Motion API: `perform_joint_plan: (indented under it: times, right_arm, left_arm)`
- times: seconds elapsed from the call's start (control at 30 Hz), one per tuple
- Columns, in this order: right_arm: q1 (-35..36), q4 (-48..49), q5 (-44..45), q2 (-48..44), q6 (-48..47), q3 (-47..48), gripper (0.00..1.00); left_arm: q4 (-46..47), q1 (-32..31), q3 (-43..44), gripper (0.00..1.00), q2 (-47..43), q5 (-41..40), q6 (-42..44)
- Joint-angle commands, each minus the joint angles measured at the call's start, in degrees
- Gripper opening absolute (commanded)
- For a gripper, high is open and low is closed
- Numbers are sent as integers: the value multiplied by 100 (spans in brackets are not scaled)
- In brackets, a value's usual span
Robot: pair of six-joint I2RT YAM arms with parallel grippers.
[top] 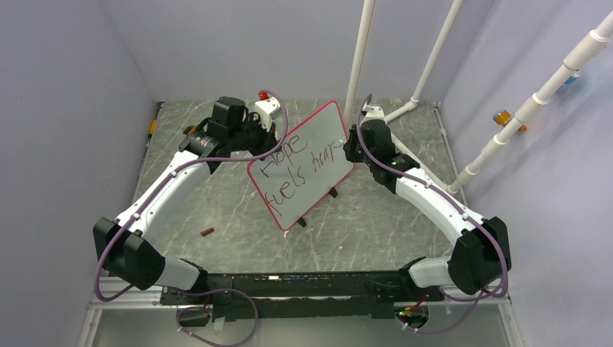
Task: Write a sentence on the whiteboard
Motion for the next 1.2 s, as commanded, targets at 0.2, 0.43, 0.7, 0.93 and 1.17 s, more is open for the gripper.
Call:
perform_joint_plan:
  times: [0.2,0.43,0.7,0.93,1.17]
  right_arm:
    - [7,373,-124,285,50,426,0]
    - [12,454,-228,350,88,284,0]
    - [23,526,-460,257,166,-223,0]
    - [26,586,-486,185,223,-592,0]
    - [20,504,-207,265,175,-535,0]
  left_arm:
    - [-154,-41,-66,0,-127,-141,548]
    - [-153,-39,-58,0,-141,-132,554]
    - [-158,-41,-45,0,-138,-131,540]
    - [-155,-40,-48,0,-133,-123,539]
    - [-146,-41,-49,0,-126,-114,542]
